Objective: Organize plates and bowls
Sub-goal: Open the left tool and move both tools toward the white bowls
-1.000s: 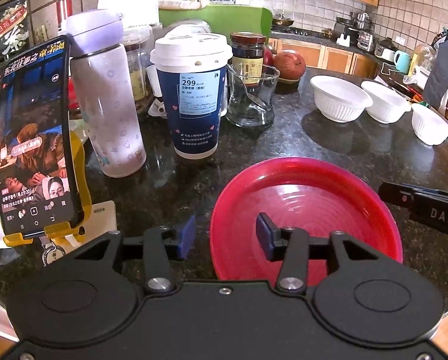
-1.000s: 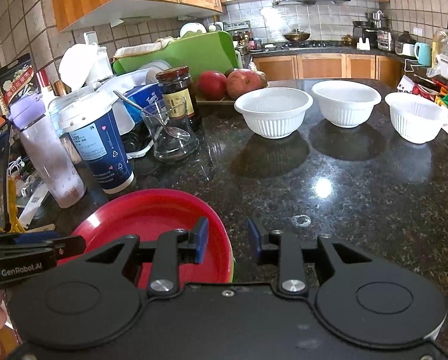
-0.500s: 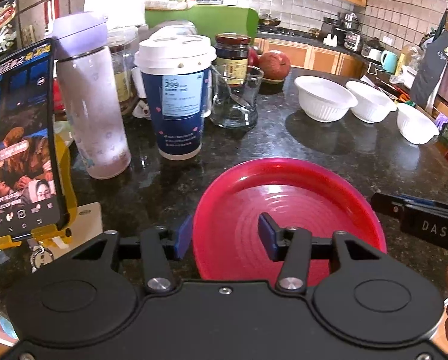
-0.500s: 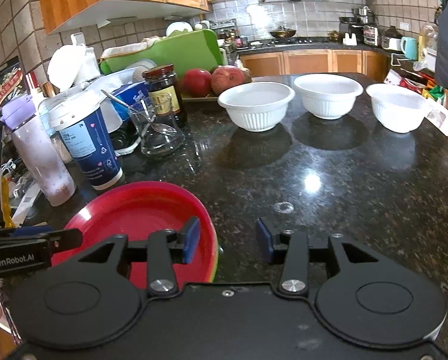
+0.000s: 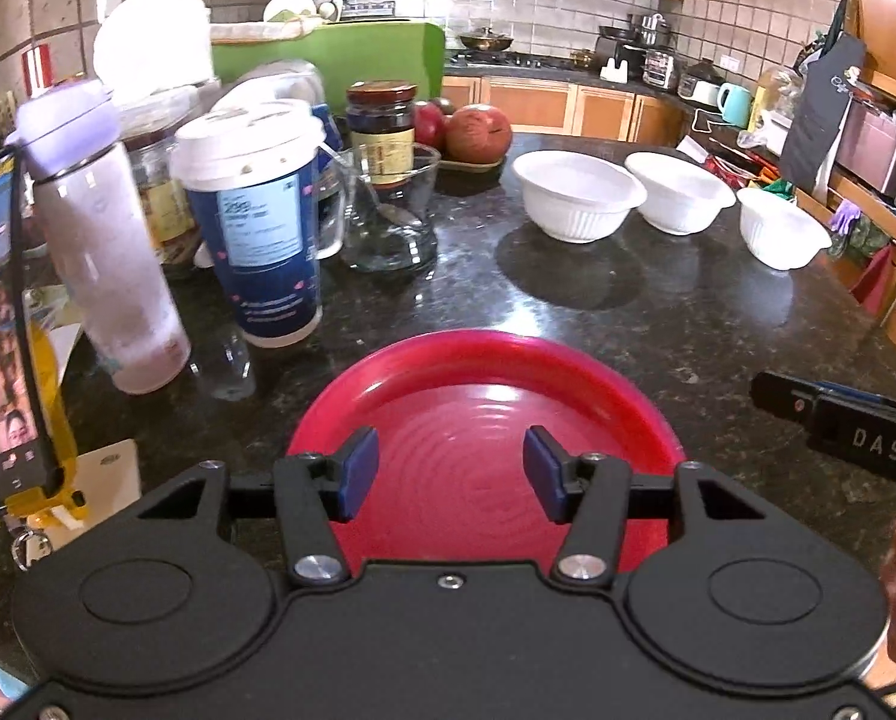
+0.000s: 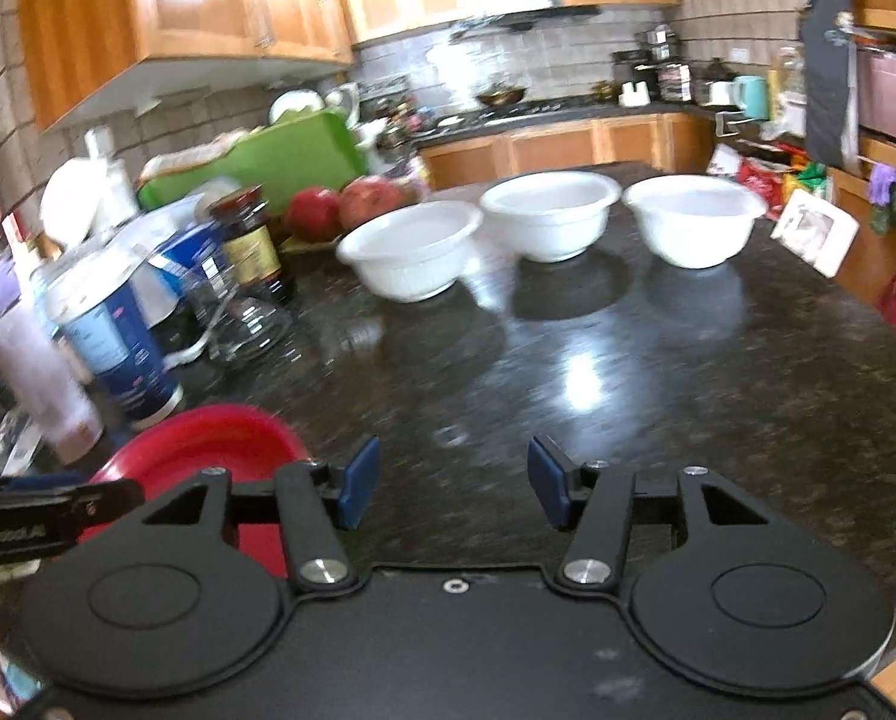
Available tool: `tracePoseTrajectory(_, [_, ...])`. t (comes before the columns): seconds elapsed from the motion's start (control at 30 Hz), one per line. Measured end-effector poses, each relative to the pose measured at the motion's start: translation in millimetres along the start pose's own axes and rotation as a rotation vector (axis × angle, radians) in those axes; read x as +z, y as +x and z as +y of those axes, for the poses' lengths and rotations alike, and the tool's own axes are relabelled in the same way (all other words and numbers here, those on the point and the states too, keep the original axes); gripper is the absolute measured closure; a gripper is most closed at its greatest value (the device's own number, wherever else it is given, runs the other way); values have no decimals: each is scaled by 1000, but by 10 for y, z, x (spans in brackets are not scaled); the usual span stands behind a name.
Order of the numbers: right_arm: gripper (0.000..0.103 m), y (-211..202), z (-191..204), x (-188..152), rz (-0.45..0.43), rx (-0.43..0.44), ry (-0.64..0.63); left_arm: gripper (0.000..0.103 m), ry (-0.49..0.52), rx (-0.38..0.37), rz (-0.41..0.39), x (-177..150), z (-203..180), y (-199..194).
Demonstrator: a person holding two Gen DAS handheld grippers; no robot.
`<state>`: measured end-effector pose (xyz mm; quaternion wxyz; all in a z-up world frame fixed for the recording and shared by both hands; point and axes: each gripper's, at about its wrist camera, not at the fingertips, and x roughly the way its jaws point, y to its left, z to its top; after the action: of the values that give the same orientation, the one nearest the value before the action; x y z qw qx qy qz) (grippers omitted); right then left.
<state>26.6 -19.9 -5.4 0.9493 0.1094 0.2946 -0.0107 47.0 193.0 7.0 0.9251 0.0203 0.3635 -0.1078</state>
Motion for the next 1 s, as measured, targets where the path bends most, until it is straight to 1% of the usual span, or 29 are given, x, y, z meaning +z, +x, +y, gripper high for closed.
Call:
tracePoseTrajectory(0.13, [47,-25,-291,105,-17,-29,22,43,-4,-10,-14,90,-157,24])
tracePoseTrajectory(0.27, [47,-38,-625,250,-22,-41,16,43,5,5,-35,192,-403,67])
tracePoseTrajectory(0.37, [47,-45,-930,389,-22,-42,5,43,1,3,-24,308,-642,159])
tracePoseTrajectory(0.43, [47,-37,-1135,492,-21,-40,0,44,1,-15,-8,390,-803,227])
tracePoseTrajectory(0.6, [47,-19,-1698,784,-30,-23,-22,44,-4,-50,0,599,-1229,384])
tracePoseTrajectory(0.7, [47,15,-1993,938,-40,-15,-38,44,-8,-57,-1,711,-1491,484])
tracePoseTrajectory(0.83, [47,102,-2360,1165,-40,17,-47,44,5,-71,12,858,-1801,650])
tracePoseTrajectory(0.93, [47,190,-2591,1340,-25,41,-49,44,10,-59,1,946,-2001,737])
tracePoseTrajectory(1.0, [51,286,-2694,1454,-10,61,-66,44,5,-46,-5,986,-2109,769])
